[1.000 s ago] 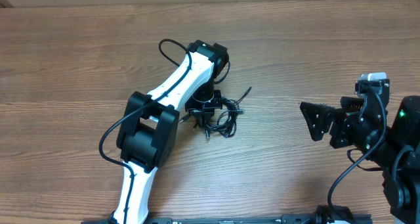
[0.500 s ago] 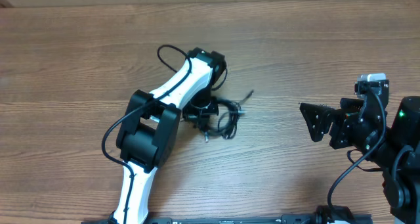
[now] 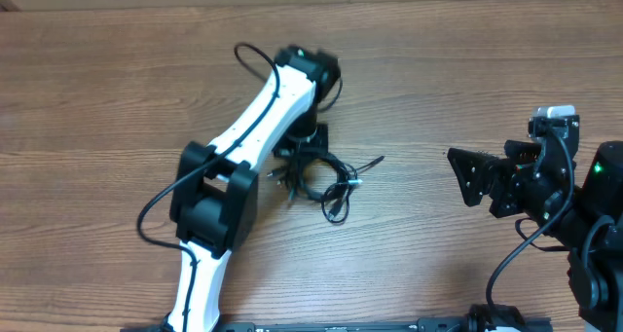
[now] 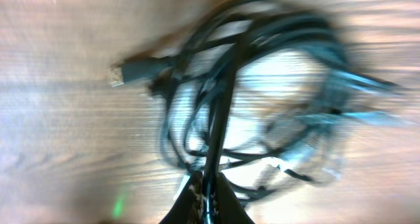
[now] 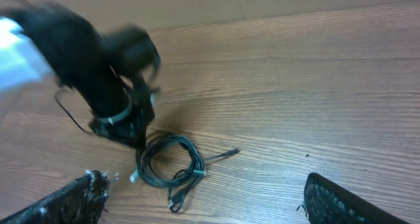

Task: Untangle cables
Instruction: 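Lift the cable bundle high with the left gripper, letting strands hang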

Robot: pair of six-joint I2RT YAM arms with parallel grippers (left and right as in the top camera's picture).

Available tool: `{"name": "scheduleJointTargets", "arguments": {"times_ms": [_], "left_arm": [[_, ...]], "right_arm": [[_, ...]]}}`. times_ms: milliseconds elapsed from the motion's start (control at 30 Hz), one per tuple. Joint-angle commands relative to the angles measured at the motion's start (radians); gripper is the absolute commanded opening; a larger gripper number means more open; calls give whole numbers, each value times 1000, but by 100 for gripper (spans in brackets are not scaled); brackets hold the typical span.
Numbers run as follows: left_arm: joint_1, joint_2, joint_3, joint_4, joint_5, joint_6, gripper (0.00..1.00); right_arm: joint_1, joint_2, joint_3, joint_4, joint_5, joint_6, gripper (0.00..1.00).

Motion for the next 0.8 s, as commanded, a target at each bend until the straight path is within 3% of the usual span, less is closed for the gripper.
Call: {"name": "scheduleJointTargets", "arguments": {"times_ms": [0,100,267,400,433,467,600,767], "left_arm": [[16,-128,169,-14,151,151,4],[23,-185,267,-14,259,203,4],[38,-295,385,-5,416,269,4],[61,-380,411,25,470,267,4],[70,-400,411,32,490,262,4],[80,-419,411,37,515,260,4],[127,-473,411,45,626,260,4],[202,-496,411,80,743,245,4]], "right_arm": [[6,-1,14,-3,6,3,93],[6,2,14,18,6,3,76],[6,11,14,56,5,3,64],[6,24,14,68,6,3,24],[6,30,14,73,6,3,10],[6,39,14,81,5,3,4],[6,78,14,119,-18,35,4],[6,138,14,182,-249,52,4]]}}
